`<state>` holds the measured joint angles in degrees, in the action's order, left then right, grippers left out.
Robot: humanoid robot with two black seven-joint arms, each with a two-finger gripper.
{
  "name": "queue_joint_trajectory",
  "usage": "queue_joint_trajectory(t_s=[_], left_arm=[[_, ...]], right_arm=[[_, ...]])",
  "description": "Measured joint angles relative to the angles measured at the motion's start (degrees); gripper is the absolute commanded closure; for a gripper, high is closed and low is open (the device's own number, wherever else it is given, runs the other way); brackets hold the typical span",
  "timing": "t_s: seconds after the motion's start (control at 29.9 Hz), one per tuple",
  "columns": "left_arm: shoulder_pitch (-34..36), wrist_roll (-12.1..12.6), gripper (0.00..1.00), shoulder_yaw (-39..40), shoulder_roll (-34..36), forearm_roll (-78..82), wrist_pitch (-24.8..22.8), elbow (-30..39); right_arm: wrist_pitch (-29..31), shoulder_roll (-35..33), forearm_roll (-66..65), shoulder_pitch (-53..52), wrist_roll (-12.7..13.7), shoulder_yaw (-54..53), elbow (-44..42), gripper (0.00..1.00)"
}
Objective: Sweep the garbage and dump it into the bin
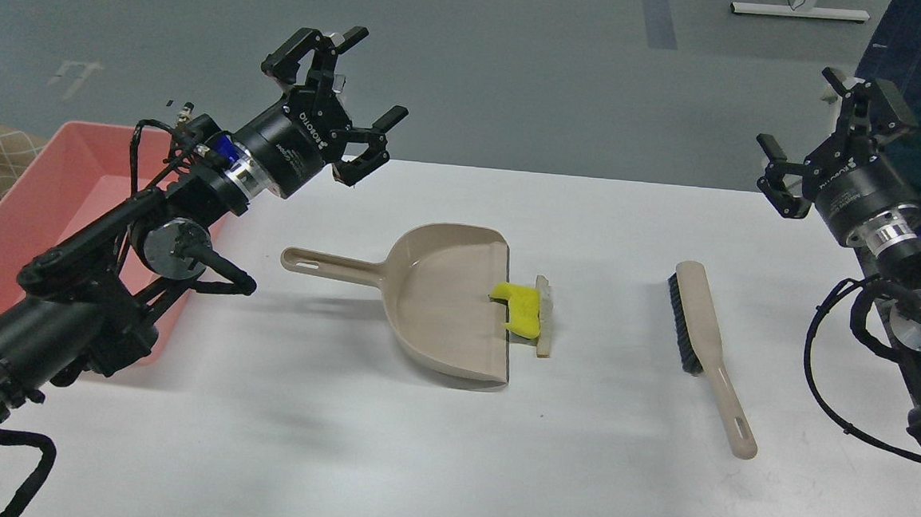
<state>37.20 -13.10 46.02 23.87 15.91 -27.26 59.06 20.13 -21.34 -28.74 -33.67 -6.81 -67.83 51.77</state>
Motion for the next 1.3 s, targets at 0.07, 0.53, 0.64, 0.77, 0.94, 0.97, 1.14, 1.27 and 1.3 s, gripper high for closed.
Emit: queue_joint_trajectory(t_s=[0.07,0.53,0.64,0.77,0.94,0.97,1.14,1.27,1.3], left_arm=[[0.08,0.00,0.02,0.03,0.14,0.00,0.02,0.00],[0.01,-0.02,0.02,0.12,0.95,-0.01,0.40,2.33],[-0.08,-0.02,0.02,0.68,1.44,-0.01,0.47,2.50],[-0.26,0.06,0.02,1.03,1.61,-0.01,0.54,2.55],[-0.44,0.08,0.02,1.17,1.44,-0.01,0.57,2.56],[-0.57,0.08,0.02,1.17,1.32,-0.01,0.60,2.56],[-1.87,0.01,0.02,1.26,1.18,0.00,0.66,2.95],[-3.40,-0.06,0.02,1.61,1.49,0.15,0.95,4.94],[-3.87,-0.06,0.02,2.01,1.56,0.19,1.08,5.61]], right_arm=[[0.00,0.00,0.00,0.01,-0.05,-0.08,0.01,0.00],[0.00,-0.61,-0.08,0.83,-0.12,0.06,-0.16,0.00],[0.13,-0.65,-0.08,1.10,-0.13,0.06,-0.15,0.00],[0.18,-0.42,-0.09,1.14,-0.14,-0.01,-0.09,0.00],[0.18,-0.48,-0.08,1.35,-0.14,-0.02,-0.02,0.00],[0.18,-0.54,-0.09,1.49,-0.14,-0.02,0.03,0.00],[0.37,-0.35,-0.09,1.96,-0.14,-0.02,0.08,0.00],[0.45,-0.13,-0.09,1.96,-0.14,-0.02,0.10,0.00],[0.45,-0.12,-0.09,1.96,-0.14,-0.02,0.10,0.00]])
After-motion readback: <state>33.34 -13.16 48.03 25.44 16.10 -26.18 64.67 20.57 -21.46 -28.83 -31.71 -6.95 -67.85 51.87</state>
